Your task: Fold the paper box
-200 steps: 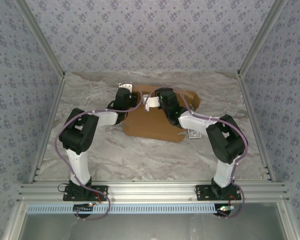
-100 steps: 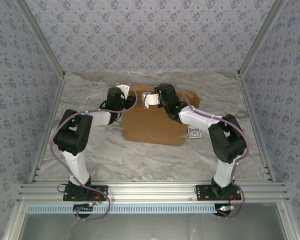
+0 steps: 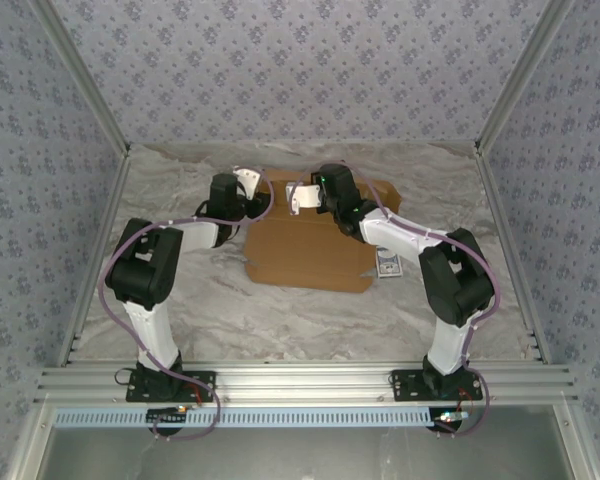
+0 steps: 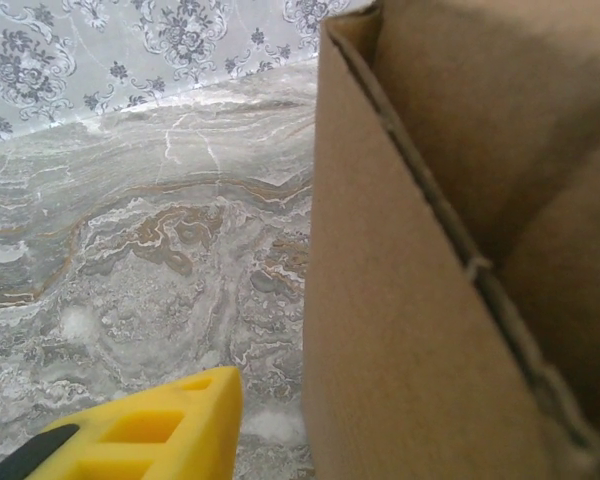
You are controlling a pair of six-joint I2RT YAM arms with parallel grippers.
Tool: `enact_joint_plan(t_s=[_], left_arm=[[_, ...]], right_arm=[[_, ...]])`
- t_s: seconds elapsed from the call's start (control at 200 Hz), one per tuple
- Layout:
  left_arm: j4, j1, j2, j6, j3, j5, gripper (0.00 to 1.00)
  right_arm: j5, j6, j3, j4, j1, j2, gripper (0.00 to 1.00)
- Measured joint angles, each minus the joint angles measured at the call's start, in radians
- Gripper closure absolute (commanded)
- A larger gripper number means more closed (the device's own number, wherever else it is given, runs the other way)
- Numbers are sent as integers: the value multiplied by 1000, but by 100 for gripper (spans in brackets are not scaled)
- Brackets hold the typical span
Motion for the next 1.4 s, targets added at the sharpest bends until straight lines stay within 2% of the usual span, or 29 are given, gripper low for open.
enact_joint_plan(t_s=[0.18, 0.37, 0.805, 0.954, 1.224, 1.399], left_arm=[[60, -17, 19, -50, -13, -57, 61], [81, -53, 44, -74, 4, -150, 68], [-44, -128, 60, -149, 86, -422, 74], [-91, -145, 61, -151, 109, -507, 74], [-169, -157, 84, -184, 177, -585, 74], [-146, -157, 86, -164, 168, -577, 66]], right_arm=[[-3, 13, 5, -13, 0, 0, 100], [3, 26, 7, -17, -3, 0, 100], [3, 48, 11, -17, -5, 2, 100], [-1, 55, 12, -17, -5, 2, 100], [-3, 73, 18, -10, -7, 13, 100], [-4, 76, 25, -15, -9, 15, 100]])
